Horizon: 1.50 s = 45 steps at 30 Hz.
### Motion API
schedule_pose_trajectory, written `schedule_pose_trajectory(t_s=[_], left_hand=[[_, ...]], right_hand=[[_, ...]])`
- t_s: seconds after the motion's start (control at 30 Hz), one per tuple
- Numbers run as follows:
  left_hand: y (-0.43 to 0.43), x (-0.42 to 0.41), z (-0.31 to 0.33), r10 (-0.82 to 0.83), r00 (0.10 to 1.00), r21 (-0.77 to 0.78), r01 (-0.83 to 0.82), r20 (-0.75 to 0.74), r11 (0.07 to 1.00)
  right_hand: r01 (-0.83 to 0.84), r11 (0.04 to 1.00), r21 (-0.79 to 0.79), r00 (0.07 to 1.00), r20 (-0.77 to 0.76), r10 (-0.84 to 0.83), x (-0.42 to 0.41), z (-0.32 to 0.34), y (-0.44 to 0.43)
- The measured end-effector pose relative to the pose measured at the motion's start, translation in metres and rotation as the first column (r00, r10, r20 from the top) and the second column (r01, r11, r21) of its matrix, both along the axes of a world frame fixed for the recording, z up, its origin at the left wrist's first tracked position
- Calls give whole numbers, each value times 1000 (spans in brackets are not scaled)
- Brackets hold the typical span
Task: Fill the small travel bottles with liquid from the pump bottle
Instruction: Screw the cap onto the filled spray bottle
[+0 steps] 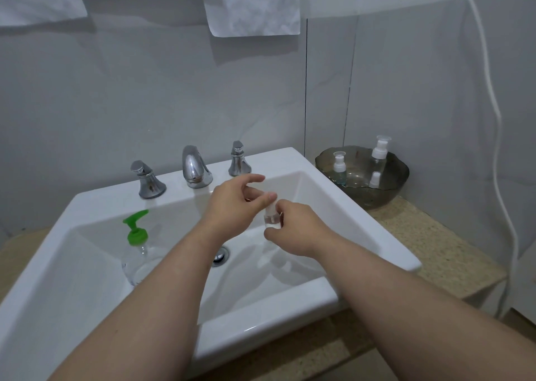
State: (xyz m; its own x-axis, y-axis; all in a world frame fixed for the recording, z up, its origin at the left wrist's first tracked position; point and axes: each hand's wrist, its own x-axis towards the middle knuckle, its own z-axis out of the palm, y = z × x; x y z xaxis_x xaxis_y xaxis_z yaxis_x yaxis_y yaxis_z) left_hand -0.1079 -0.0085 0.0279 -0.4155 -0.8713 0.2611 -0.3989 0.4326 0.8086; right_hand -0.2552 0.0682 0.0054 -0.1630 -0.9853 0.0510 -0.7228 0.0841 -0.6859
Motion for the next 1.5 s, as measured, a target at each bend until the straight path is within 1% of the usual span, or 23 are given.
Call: schedule_pose_trajectory(t_s=[0.07, 0.13, 0.17, 0.23, 0.27, 0.3, 0.37, 0.43, 0.53, 0.67, 0.77, 0.83, 0.9, 1.07, 1.33, 1.5], left_hand=[[-4, 3, -1, 79, 996, -3, -80, -29, 997], [-9, 4, -6, 128, 992, -23, -128, -17, 992], [-11, 4, -8, 136, 991, -34, -135, 14, 990], [-11, 2, -12, 126, 988, -52, -122, 90, 991], [-11, 0, -14, 117, 987, -55, -111, 113, 992], [-10, -1, -15, 107, 986, -55, -101, 128, 993], [-9, -4, -17, 79, 985, -42, -73, 156, 996], [-8, -6, -21, 59, 981, -30, -55, 182, 998], [-10, -9, -25, 20, 973, -23, -15, 231, 1000], [-16, -11, -28, -5, 962, -23, 12, 271, 1000], [-21, -10, -30, -8, 950, -36, 20, 313, 999], [-24, -9, -33, -10, 942, -29, 21, 337, 999], [-25, -7, -35, -4, 941, -30, 15, 338, 999], [-26, -4, -32, 21, 945, -59, -1, 327, 998], [-21, -1, -26, 21, 954, -88, 6, 300, 996], [-20, 1, -24, 26, 951, -103, 5, 308, 995]], right_hand=[[63, 998, 7, 998, -16, -63, 0, 0, -1], [134, 991, -18, 991, 25, -133, -2, 6, 1], [160, 986, -55, 987, 21, -159, -3, 12, 1], [220, 962, -163, 973, -35, -229, -11, 26, -1], [266, 937, -225, 959, -41, -282, -17, 33, -4], [322, 904, -282, 940, -15, -340, -25, 40, -8], [460, 821, -337, 881, 59, -469, -44, 50, -21], [580, 751, -315, 805, 80, -588, -65, 53, -36], [667, 691, -278, 731, 61, -680, -90, 50, -60], [677, 694, -247, 707, -44, -706, -101, 37, -71], [700, 691, -179, 694, -58, -718, -104, 29, -72], [690, 711, -138, 704, -99, -703, -105, 28, -73], [683, 724, -97, 708, -151, -689, -105, 29, -75], [696, 718, -2, 698, -231, -678, -104, 30, -73], [713, 701, -3, 686, -204, -699, -102, 33, -70], [724, 690, 11, 678, -198, -708, -101, 32, -70]])
